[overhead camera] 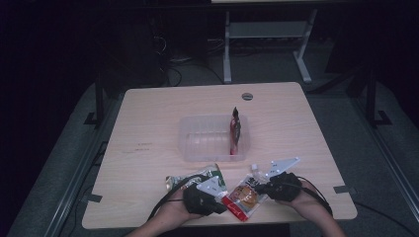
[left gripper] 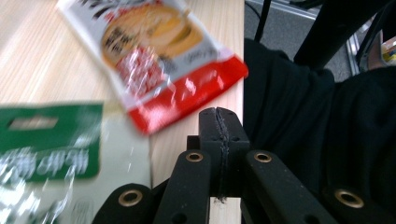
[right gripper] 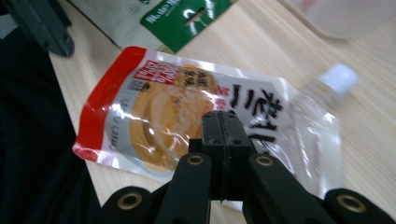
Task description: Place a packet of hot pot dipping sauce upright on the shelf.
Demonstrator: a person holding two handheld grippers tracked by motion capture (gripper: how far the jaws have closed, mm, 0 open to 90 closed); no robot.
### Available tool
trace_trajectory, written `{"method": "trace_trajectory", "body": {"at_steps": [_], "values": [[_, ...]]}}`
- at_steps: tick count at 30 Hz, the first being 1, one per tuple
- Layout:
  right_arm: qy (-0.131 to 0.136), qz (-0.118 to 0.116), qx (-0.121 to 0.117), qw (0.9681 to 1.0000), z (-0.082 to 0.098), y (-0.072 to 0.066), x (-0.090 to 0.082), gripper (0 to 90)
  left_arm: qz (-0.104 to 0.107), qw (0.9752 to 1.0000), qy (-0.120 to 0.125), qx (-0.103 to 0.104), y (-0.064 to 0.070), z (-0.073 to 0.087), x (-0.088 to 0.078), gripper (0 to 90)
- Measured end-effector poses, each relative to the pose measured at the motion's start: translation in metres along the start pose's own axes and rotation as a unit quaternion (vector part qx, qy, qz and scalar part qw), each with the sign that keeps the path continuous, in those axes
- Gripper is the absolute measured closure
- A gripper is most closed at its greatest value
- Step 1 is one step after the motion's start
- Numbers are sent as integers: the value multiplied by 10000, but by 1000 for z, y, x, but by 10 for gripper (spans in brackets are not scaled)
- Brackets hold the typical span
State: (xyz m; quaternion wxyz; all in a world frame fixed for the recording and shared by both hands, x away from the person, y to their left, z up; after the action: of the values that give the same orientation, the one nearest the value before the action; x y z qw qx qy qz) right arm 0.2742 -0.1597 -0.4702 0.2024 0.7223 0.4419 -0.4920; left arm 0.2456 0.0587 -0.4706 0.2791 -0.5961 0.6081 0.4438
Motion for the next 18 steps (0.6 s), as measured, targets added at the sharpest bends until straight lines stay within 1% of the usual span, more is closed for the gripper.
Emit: {"method": "trace_trajectory", "body": {"at_steps": [1,2,3,4,5,6,8,9,10,12,15,18], "values": [[42,28,47,10000,3,2,-1,886,57,9999,-92,55,0,-6,7,898],[55,41,60,10000,4,3,-2,885,119,9998,-152,102,1,-8,11,897],[50,71,112,9999,5,3,-3,885,126,9996,-213,148,2,-9,14,898],[65,80,116,9999,6,4,-4,885,132,9994,-262,195,3,-9,17,898],[98,86,103,9999,7,4,-5,885,177,9993,-270,183,5,-9,19,898],[95,88,124,9998,7,4,-6,885,156,9993,-281,197,5,-9,20,898],[110,74,151,9998,8,4,-6,885,118,9993,-290,183,4,-9,21,898],[98,76,144,9998,8,4,-6,885,49,9994,-314,169,2,-9,21,898],[113,80,155,9998,8,4,-6,883,49,9994,-314,169,2,-9,21,898],[125,89,147,9998,8,4,-6,874,-91,9993,-341,88,-3,-8,21,898],[157,75,148,9997,7,4,-7,864,-133,9994,-301,-70,-9,-6,19,898],[145,74,149,9998,7,4,-7,864,-95,9994,-303,-121,-11,-5,18,898]]}}
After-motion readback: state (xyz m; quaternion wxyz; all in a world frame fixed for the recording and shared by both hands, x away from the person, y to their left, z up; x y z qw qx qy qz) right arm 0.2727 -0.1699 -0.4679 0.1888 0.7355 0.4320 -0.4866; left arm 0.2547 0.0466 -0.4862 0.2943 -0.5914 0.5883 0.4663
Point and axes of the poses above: each handheld gripper's, and its own axes: x roughly forward along the jaws, z roughly out of its underside, y roughly to its right, the point moved 4 cm from there along x, roughly forward along the jaws, and after that the axes turned 14 degrees about -y, right-handed, at the moved point
